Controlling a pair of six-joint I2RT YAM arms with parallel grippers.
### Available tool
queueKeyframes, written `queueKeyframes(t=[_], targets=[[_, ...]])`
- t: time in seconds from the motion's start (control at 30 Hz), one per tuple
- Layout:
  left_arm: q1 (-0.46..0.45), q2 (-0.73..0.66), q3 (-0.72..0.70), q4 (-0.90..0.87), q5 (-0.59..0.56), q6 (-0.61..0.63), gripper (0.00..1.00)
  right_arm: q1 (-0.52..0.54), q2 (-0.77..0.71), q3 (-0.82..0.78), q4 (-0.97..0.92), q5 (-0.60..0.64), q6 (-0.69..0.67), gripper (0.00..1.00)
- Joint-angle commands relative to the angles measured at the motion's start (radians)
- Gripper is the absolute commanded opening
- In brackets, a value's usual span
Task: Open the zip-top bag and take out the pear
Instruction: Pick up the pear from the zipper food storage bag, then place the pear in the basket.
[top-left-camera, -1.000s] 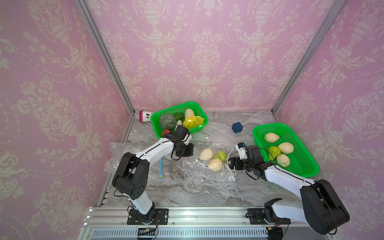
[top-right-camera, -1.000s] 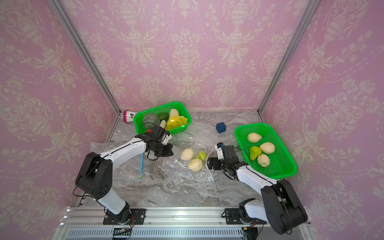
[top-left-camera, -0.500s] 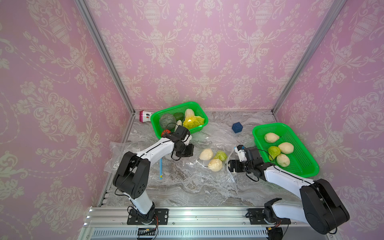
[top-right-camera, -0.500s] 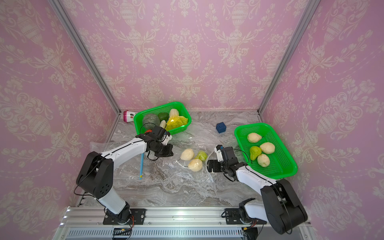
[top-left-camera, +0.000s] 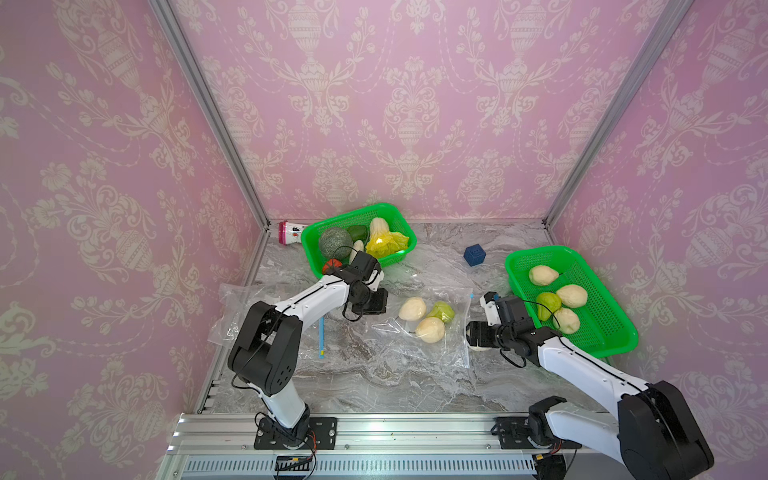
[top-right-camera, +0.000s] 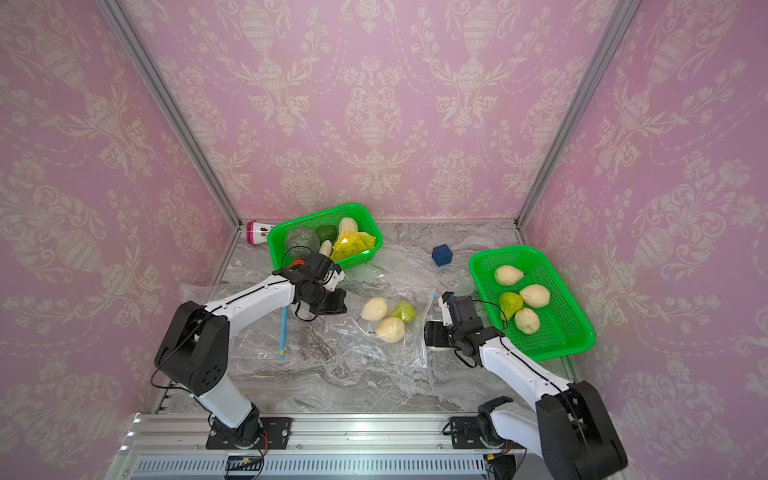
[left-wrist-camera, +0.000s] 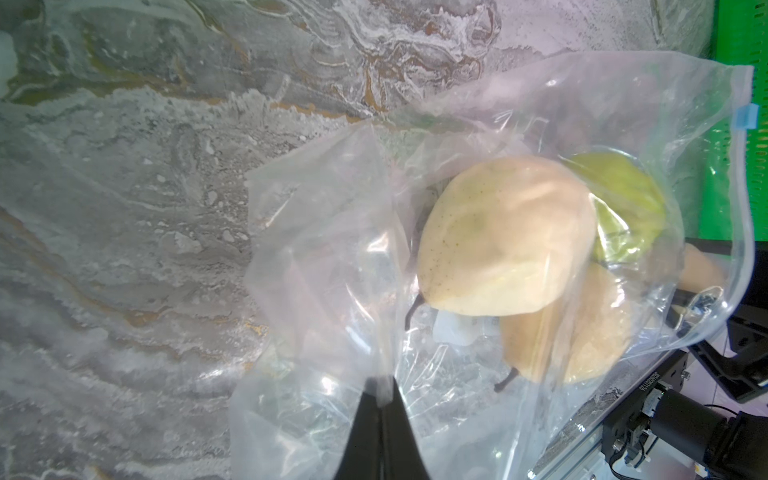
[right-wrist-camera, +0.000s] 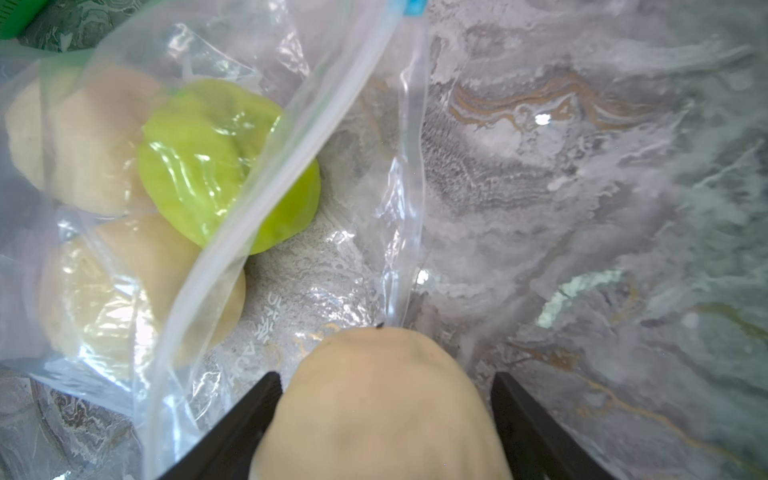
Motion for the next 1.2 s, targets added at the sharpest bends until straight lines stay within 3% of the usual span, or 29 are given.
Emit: queueKeyframes(t=[0.0,0.23,0.37,0.53,0.63,1.17], targets=[[0.006,0.014,0.027,-0.022,0.020,0.033,0.00,-0.042,-0.065,0.071,-0.065,0.031,0.028,0.77],[0.006,0.017,0.040,-0.026,0.022,0.034,0.00,-0.192,-0.087,0.244,-0.147,0.038,-0.019,0.76],[0.006,0.021,0.042,-0.030,0.025,0.041,0.00,-0.359,-0.056,0.334,-0.144,0.029,-0.062,0.74],[0.006,0.032,0.045,-0.026,0.031,0.052,0.00,-0.610,0.025,0.357,-0.031,-0.070,-0.064,0.73],[0.006,0.045,0.061,-0.032,0.039,0.061,0.00,-0.698,0.114,0.363,0.057,-0.118,-0.043,0.70],[0.006,0.090,0.099,-0.032,0.048,0.077,0.00,-0.718,0.555,0.489,0.423,-0.227,0.040,0.70]])
